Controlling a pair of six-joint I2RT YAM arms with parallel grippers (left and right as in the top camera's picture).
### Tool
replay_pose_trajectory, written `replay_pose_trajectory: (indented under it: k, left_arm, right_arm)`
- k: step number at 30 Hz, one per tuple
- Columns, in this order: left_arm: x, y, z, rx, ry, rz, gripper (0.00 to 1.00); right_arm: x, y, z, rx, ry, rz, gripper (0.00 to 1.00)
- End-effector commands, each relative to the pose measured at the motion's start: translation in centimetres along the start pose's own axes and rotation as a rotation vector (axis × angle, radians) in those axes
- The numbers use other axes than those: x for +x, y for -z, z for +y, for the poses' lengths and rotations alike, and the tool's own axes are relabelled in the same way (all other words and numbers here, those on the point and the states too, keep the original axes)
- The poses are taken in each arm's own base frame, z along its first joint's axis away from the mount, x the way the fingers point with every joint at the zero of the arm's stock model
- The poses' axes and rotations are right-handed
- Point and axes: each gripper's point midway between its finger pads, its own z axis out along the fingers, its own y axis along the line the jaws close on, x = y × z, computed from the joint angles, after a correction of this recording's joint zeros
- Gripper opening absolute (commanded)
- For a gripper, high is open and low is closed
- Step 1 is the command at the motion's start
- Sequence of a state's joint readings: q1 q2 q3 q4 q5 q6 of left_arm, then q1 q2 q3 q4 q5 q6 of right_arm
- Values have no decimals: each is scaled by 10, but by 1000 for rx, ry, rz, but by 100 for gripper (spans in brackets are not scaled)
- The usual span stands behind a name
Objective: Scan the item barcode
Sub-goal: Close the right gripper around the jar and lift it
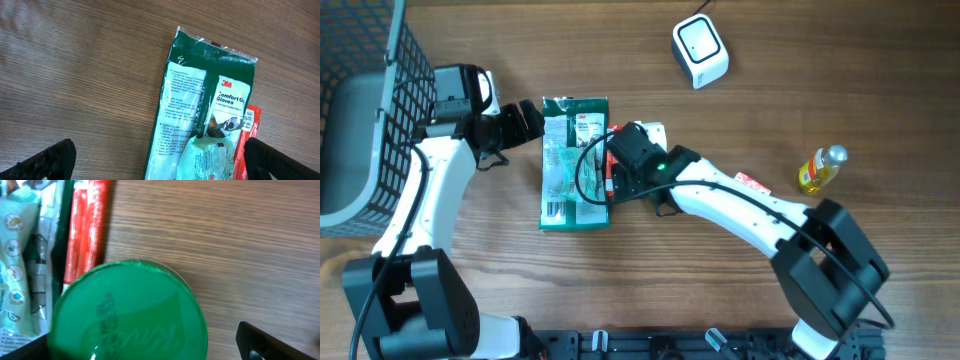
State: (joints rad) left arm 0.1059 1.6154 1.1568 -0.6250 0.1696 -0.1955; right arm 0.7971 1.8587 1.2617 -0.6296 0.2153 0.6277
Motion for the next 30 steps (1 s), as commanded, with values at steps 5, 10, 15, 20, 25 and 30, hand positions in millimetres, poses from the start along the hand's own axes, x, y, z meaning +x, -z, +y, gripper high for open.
replay_pose_trajectory:
  k: [5, 10, 15, 20, 25, 30]
  left_arm:
    - [-9, 7, 1, -3, -6, -31, 100]
    - [-9, 7, 1, -3, -6, -30, 100]
    - [-9, 7, 1, -3, -6, -31, 100]
    - [-9, 7, 1, -3, -6, -30, 100]
    - [-9, 7, 1, -3, -6, -31, 100]
    - [-9, 7, 1, -3, -6, -30, 100]
  right_arm:
    - [-10, 20, -4, 1, -61, -53, 100]
    - [-23, 21, 5, -35, -23, -101, 100]
    - [-19, 15, 2, -14, -10, -91, 93]
    - [-15, 15, -1, 0, 12, -74, 79]
    - [-6, 16, -10, 36, 24, -38, 76]
    - [-12, 46, -16, 23, 15, -68, 74]
